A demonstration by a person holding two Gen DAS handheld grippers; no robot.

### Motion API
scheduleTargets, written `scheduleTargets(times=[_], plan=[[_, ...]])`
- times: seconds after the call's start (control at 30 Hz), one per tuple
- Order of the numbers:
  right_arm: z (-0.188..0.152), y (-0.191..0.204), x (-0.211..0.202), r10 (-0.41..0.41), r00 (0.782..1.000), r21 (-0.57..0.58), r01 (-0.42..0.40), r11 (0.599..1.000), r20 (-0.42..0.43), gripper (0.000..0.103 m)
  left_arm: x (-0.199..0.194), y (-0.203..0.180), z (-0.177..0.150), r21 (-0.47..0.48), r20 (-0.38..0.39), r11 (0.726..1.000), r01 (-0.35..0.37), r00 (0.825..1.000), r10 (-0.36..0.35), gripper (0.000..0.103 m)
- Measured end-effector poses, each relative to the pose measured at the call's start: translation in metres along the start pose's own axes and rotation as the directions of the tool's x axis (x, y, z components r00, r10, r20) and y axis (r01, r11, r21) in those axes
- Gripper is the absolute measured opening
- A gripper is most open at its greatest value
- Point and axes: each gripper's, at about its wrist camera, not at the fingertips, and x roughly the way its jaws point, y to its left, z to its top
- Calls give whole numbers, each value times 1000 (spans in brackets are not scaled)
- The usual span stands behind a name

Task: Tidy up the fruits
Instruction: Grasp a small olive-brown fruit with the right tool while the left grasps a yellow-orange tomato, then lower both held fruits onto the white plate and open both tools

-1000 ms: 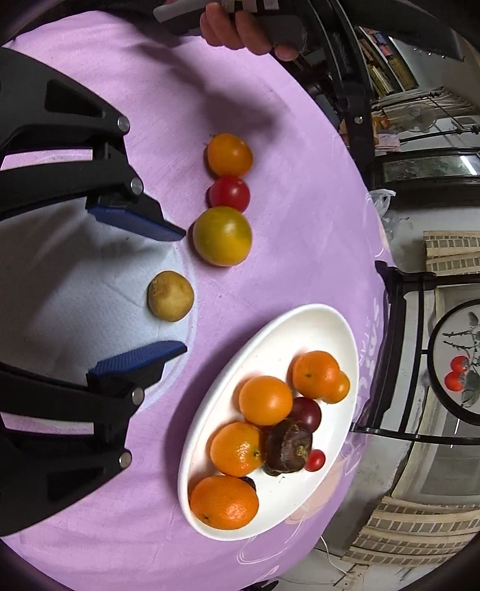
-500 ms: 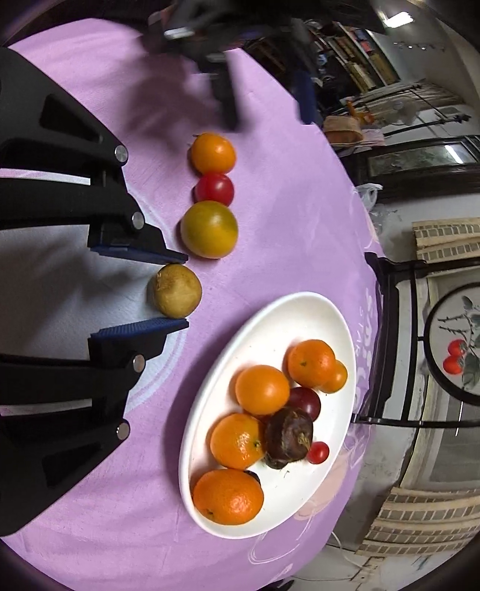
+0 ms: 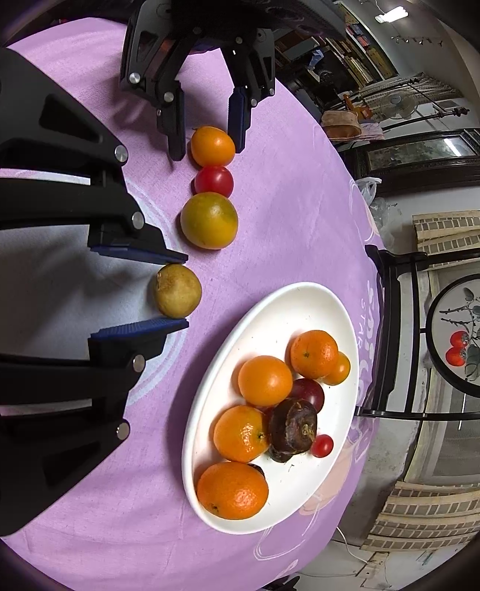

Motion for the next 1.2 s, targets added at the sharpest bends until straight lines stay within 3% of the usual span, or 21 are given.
scheduleTargets(times=[0.4, 0.6, 0.77, 0.9, 1.0, 1.2], plan=[[0, 1, -3, 7, 1000, 2, -7, 1000, 9, 30, 8, 12, -2, -43, -38, 998, -41, 999, 39, 36], [3, 2, -12, 46, 998, 4, -46, 999, 32, 30, 4, 14, -2, -66, -39, 997, -33, 999, 30, 35], [13, -18, -35, 68, 988, 81, -80, 994, 137, 30, -17, 10, 5, -86, 27, 996, -9, 1000, 11, 35], [17, -50, -45, -41, 972, 183, -1, 983, 230, 30, -35, 4, 39, -103, 107, 993, 52, 993, -41, 35], [18, -76, -50, -108, 955, 248, 37, 968, 275, 30, -32, -3, 73, -109, 145, 993, 53, 989, -36, 35], [22, -119, -53, -166, 930, 349, 44, 936, 328, 30, 18, -4, 139, -183, 126, 983, 32, 992, -9, 35]])
